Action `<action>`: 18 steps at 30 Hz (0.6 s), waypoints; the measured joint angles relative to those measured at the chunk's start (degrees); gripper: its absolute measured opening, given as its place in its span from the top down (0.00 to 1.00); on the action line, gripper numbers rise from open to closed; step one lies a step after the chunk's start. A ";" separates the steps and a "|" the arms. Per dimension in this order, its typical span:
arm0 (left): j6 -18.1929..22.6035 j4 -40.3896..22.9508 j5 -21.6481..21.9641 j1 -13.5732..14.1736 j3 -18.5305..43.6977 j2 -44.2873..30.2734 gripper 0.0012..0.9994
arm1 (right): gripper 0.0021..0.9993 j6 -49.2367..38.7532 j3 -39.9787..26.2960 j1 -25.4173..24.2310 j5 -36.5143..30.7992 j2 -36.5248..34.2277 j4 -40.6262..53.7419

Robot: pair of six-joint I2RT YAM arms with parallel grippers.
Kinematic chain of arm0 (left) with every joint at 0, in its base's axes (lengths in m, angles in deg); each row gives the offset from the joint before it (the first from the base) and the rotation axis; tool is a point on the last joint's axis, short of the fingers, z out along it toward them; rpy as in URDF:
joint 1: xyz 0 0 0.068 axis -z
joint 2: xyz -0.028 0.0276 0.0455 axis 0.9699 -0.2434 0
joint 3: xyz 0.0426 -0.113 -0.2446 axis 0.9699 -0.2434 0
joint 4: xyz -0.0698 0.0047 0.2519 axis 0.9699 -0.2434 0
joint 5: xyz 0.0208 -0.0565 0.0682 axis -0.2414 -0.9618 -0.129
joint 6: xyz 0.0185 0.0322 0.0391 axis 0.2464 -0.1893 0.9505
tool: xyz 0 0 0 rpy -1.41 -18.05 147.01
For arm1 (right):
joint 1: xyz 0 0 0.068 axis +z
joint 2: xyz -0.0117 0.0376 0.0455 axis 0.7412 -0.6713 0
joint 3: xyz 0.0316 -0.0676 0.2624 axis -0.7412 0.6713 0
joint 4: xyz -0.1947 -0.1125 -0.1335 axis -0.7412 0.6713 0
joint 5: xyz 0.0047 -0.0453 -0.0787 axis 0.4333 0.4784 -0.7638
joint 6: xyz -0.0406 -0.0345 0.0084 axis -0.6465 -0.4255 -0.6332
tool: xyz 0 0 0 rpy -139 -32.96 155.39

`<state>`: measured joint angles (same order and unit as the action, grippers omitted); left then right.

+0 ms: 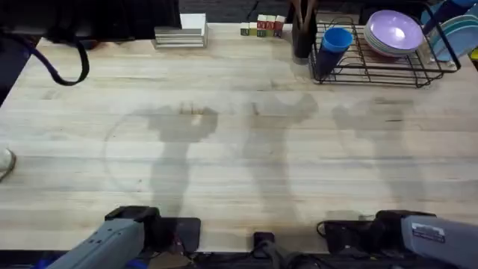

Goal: Pick up the cup on the table and put them onto the rack.

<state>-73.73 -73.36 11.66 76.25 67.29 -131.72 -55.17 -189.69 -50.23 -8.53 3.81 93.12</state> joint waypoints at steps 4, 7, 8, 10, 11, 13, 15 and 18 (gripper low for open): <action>-0.01 0.00 0.00 0.00 0.00 -0.01 0.01 | 0.00 -0.92 11.15 0.00 0.00 5.87 -4.78; -0.01 0.02 0.00 0.00 0.00 -0.01 0.01 | 0.00 -1.94 20.21 0.23 0.00 10.26 -7.58; -0.01 0.00 0.00 0.00 0.00 0.01 0.01 | 0.00 -2.30 23.02 0.44 -0.02 11.63 -8.75; -0.01 0.01 0.00 0.00 0.00 -0.01 0.01 | 0.00 -2.71 27.90 1.15 -0.01 14.19 -10.01; 0.01 0.00 0.00 0.00 0.00 -0.01 0.01 | 0.00 -2.84 29.95 1.56 0.00 15.36 -10.39; -0.01 0.00 0.00 0.00 0.00 0.00 0.01 | 0.00 -2.97 33.51 2.44 0.00 17.67 -10.82; -0.01 0.00 0.00 0.00 0.00 0.01 0.01 | 0.00 -3.03 35.90 3.05 0.00 19.37 -11.63; -0.01 0.00 0.00 0.00 0.00 -0.01 0.01 | 0.00 -3.15 37.05 3.32 0.00 20.52 -12.44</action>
